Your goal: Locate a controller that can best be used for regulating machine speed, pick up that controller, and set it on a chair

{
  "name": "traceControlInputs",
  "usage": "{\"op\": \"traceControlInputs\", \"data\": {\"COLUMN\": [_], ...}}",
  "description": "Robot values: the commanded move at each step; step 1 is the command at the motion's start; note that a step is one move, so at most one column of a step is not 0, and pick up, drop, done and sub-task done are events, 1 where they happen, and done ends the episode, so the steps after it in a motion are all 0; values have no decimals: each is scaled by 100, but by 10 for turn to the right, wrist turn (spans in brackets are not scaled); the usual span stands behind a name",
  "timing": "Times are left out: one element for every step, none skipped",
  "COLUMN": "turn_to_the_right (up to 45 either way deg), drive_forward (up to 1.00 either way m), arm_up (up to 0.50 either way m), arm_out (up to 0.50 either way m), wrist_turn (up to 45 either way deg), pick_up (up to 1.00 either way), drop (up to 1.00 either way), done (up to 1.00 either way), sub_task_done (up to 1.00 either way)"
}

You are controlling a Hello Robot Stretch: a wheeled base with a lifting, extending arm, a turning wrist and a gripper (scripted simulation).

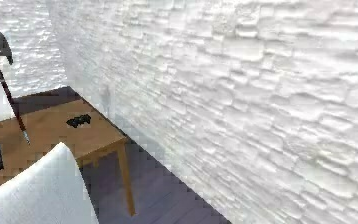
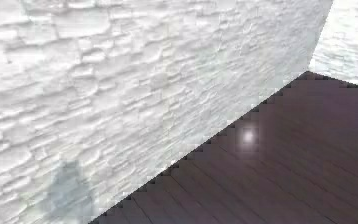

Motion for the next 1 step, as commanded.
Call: {"op": "traceControlInputs", "data": {"turn_to_the_right": [0], "drive_forward": [65], "arm_up": [0], "arm_out": [0], "wrist_turn": [0], "pick_up": [0], "drop": [0], "done": [0], "sub_task_done": [0]}}
